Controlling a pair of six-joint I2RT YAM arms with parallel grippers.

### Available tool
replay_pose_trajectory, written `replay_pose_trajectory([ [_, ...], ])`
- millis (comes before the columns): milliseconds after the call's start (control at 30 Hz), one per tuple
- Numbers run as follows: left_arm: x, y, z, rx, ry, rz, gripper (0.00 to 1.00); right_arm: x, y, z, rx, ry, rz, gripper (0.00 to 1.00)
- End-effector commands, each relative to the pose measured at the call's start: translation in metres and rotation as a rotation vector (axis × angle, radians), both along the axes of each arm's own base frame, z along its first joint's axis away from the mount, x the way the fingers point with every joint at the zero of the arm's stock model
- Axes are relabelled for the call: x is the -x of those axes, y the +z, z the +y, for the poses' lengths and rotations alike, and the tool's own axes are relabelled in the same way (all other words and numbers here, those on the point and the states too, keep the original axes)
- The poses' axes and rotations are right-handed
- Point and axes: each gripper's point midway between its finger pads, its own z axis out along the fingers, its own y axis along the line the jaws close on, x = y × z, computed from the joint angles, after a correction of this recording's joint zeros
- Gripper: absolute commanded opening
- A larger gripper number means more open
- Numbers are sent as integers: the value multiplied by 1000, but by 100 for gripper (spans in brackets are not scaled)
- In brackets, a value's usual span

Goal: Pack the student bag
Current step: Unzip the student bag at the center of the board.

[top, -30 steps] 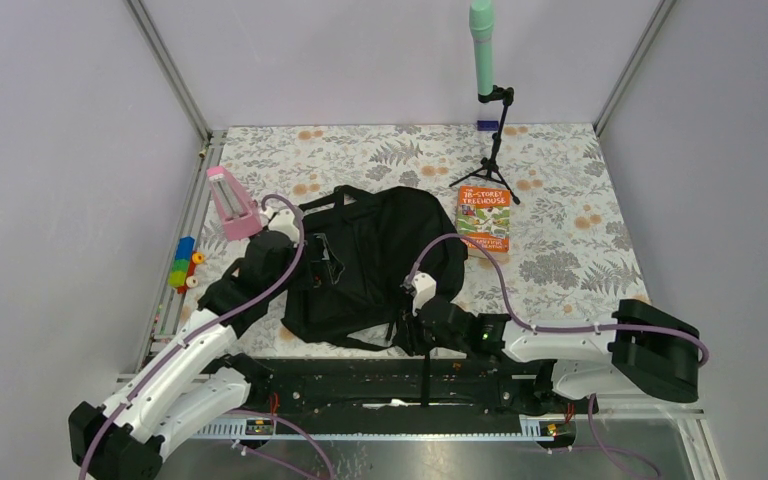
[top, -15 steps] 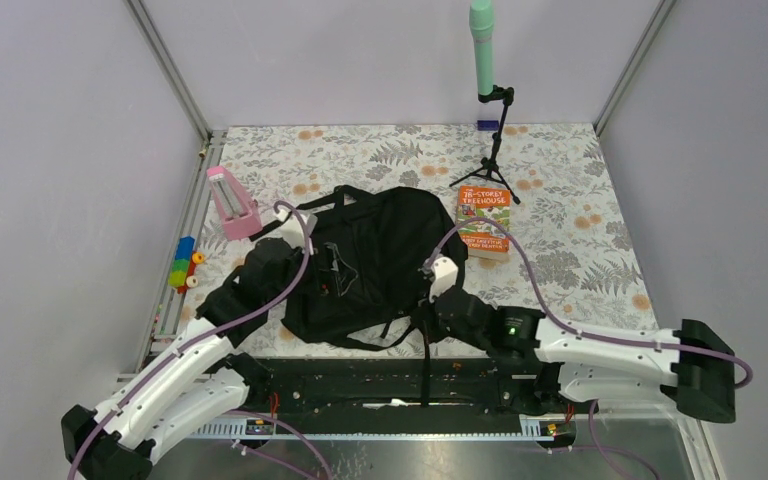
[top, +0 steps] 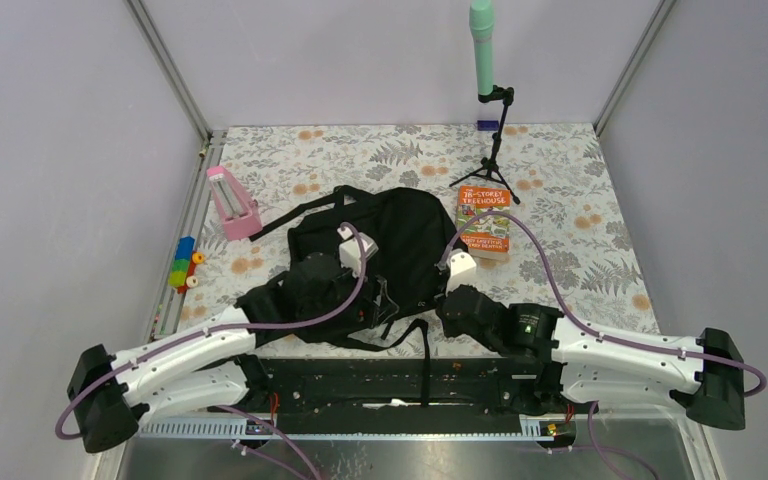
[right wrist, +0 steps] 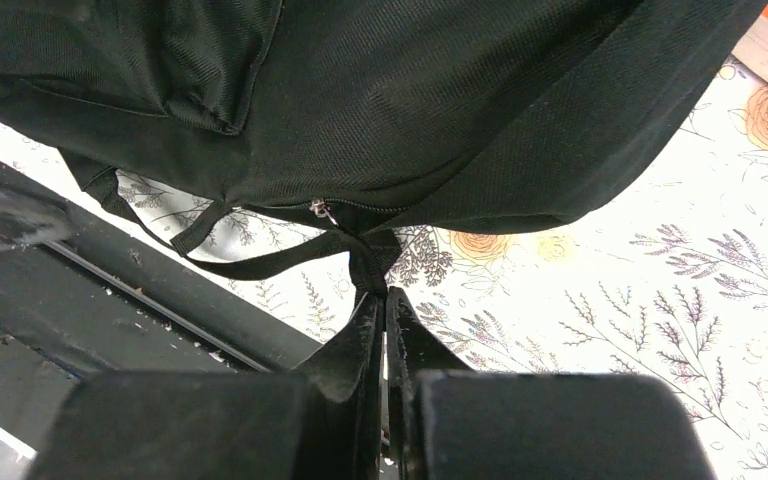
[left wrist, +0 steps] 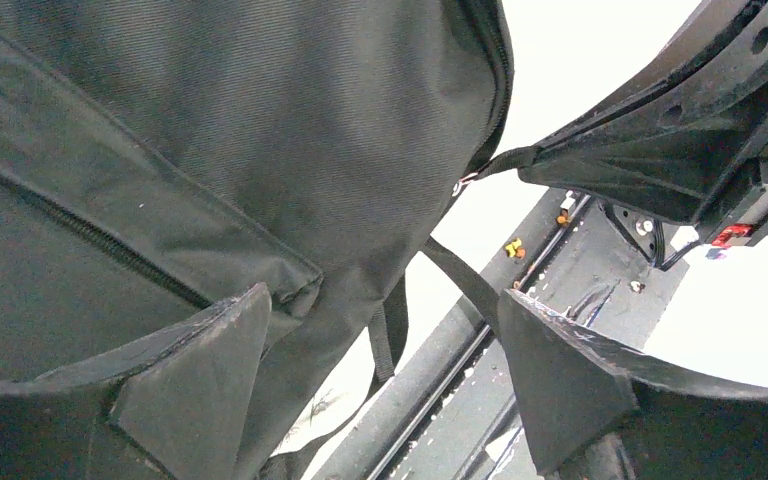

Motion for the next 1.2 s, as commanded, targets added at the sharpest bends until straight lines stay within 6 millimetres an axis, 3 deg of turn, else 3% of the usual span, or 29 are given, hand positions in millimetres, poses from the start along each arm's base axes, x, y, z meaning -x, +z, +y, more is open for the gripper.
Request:
replay_pose_trajectory([
  [0,-7,19,-26,58,-27,-95,88,-11,28,-5,-32,-49,-77,0],
  [267,-14,0,-43,-34,-12,-131,83,-13,39,-10,-77,-74,-100,0],
  [500,-9,-3,-65,-67,-31,-163,82,-16,46,-20,-69,-107,-119,0],
  [633,-17,-2,-72,-64,7,-186,81,-16,50,-23,-71,-115,-127,0],
  [833,-23,-7,-77,-91,29,-198,57,-16,56,-28,-72,-127,-134,0],
  [967,-22,-11,-79,-100,25,-197,47,-17,61,-31,-64,-134,-140,0],
  [1167,-18,-18,-80,-111,15,-191,18,-21,69,-41,51,-157,-146,0],
])
